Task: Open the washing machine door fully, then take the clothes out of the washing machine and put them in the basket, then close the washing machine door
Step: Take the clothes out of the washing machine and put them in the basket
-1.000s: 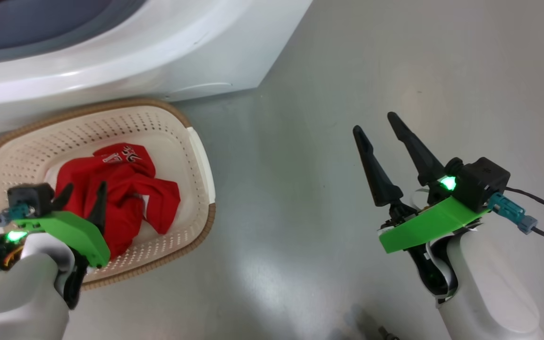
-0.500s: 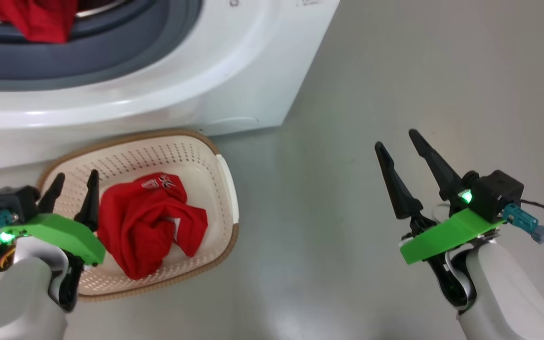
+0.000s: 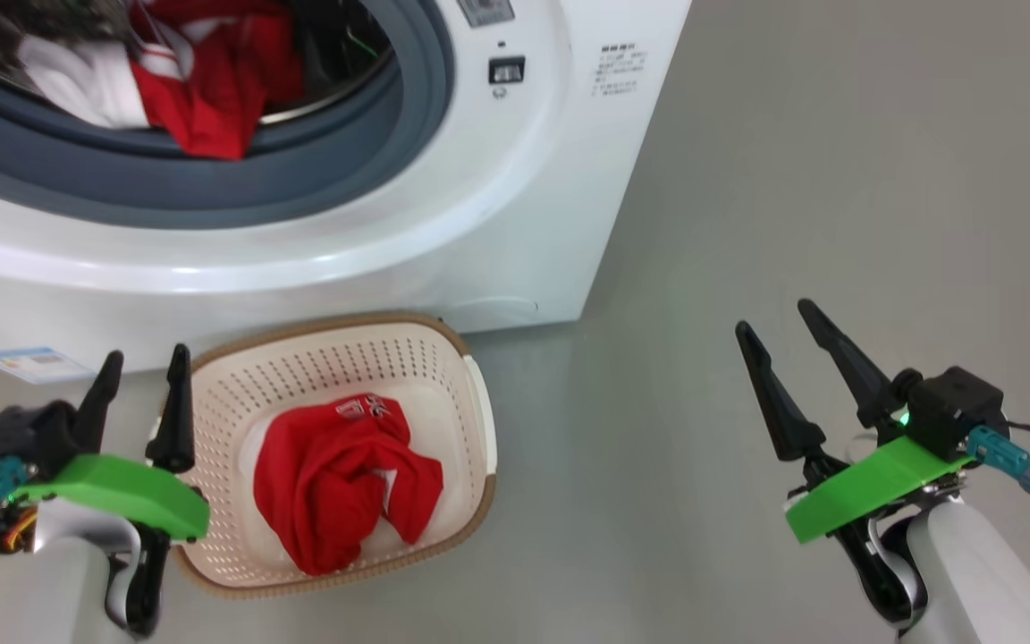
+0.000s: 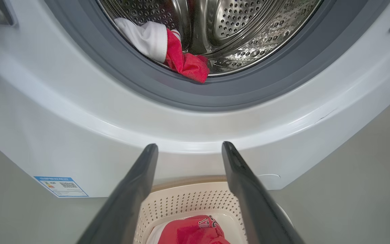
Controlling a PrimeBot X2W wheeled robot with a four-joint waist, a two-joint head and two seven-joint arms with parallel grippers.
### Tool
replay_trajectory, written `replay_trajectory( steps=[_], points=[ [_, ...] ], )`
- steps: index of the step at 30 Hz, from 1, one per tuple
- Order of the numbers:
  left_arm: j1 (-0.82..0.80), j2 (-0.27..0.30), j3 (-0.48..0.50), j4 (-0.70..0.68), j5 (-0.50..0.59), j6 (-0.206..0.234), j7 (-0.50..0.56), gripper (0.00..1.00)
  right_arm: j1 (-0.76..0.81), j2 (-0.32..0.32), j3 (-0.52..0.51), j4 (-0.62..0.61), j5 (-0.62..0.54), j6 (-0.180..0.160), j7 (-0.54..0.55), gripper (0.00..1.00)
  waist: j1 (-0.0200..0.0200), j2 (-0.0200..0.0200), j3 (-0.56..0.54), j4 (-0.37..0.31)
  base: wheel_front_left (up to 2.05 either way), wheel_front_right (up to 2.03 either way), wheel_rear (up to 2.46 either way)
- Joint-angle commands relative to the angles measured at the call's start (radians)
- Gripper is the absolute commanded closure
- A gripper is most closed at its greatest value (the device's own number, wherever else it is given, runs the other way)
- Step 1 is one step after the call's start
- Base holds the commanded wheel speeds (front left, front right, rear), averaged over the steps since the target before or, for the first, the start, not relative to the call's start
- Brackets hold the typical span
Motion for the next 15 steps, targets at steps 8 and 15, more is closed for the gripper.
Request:
replay_trajectory(
  steps=[8,15],
  points=[
    [0.135,-0.005,0.144,-0.174,0.093,-0.003,-0.009,0.00,0.074,-0.026,0.014,-0.020,0.025,0.002,-0.012,0.00,0.0000,0.0000,-0.122,0.027,0.00,0.00,0.00],
    [0.262,-0.039,0.218,-0.294,0.148,-0.003,-0.009,0.00,0.123,-0.034,0.007,-0.022,0.035,0.002,-0.012,0.00,0.0000,0.0000,-0.177,0.025,0.00,0.00,0.00]
  ],
)
